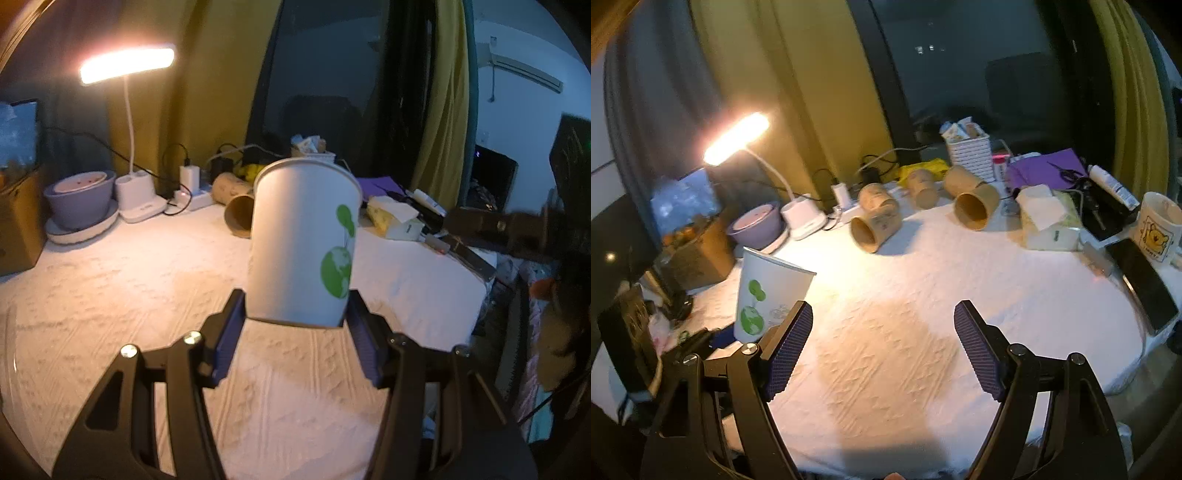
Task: Flip cup upright
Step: 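Rotate the held white cup upright while the right tool approaches to grasp it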
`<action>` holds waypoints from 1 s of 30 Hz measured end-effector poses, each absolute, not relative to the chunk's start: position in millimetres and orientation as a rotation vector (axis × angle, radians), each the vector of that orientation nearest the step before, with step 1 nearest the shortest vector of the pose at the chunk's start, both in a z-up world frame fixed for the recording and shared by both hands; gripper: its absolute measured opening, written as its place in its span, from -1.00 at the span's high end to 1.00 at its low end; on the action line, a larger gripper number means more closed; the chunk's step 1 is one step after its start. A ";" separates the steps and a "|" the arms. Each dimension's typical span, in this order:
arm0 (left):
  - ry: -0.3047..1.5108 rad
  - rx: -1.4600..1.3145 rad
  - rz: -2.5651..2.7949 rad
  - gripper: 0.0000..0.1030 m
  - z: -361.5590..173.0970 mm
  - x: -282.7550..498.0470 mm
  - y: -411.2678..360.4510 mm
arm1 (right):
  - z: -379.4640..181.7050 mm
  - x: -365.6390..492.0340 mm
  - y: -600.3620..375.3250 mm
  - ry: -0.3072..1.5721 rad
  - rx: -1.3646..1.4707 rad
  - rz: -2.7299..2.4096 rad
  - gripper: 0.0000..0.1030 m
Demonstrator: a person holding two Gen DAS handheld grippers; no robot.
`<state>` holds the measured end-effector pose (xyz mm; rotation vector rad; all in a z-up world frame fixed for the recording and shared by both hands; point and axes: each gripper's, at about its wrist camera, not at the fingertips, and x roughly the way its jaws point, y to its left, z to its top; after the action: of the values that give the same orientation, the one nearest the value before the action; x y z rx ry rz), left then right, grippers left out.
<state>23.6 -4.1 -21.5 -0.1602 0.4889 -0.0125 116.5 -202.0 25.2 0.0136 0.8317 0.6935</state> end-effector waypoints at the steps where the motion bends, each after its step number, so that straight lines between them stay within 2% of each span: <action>1: 0.488 -0.164 -0.021 -0.09 -24.6 19.8 -3.5 | 26.6 112.2 -201.4 0.834 0.022 0.706 -0.59; 14: 0.419 -0.147 -0.163 -0.09 -33.6 2.7 -21.0 | 7.4 99.7 -181.6 0.974 0.184 0.917 -0.59; 30: 0.413 -0.123 -0.273 -0.09 -37.4 1.7 -31.0 | -12.1 110.6 -175.0 1.058 0.290 1.026 -0.59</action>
<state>1.7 -31.0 -37.4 -0.1227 0.4129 -0.2728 110.6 -175.0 -12.1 0.2901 1.0582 1.0264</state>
